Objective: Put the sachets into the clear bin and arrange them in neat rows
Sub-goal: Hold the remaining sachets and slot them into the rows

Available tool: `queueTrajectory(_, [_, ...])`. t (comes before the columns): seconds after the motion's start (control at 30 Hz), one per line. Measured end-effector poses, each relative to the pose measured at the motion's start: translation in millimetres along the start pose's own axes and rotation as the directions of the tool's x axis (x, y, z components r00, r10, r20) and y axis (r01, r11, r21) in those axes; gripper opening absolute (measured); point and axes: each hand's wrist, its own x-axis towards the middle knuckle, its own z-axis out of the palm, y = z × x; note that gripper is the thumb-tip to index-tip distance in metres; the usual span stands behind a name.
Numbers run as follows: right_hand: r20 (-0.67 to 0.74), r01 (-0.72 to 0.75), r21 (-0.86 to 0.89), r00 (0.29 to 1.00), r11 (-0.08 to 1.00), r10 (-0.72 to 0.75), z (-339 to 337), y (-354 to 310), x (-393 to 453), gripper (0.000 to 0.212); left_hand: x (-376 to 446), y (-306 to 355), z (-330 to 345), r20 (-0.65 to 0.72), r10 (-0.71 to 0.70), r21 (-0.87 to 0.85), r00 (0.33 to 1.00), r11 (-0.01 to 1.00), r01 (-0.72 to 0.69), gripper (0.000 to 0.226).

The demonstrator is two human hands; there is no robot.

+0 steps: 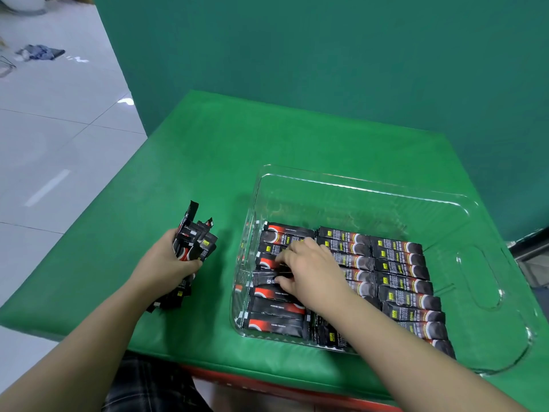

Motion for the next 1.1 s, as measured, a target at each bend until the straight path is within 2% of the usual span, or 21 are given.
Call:
queueTrajectory(0.1, [0.045,0.042,-0.033,0.998,0.999,-0.040,-0.1,-3.5,2.8,0.050,0.0,-0.2,-0.7,0.003,-0.003,-0.005,1.000,1.000,0.003,0.046])
queueTrajectory(0.23, [0.049,0.057,-0.090,0.997,0.994,-0.053,2.3,-5.1,3.6,0.040,0.0,-1.3,-0.6,-0.003,-0.002,-0.014,1.000,1.000,0.002,0.046])
queueTrajectory(0.53, [0.017,0.019,-0.091,1.000,0.996,-0.018,1.1,-6.0,3.0,0.038,-1.3,-1.2,0.2,-0.006,0.003,-0.016,1.000,1.000,-0.003,0.047])
queueTrajectory(0.97, [0.050,0.033,-0.101,0.998,0.994,-0.028,3.6,-7.9,2.5,0.035,-0.6,-1.2,0.2,-0.006,0.009,-0.012,1.000,1.000,-0.009,0.049])
queueTrajectory(1.1, [0.026,-0.005,-0.045,1.000,0.999,0.006,2.1,-4.6,2.8,0.041,-1.3,-0.1,0.6,-0.013,0.017,-0.009,1.000,1.000,-0.018,0.048])
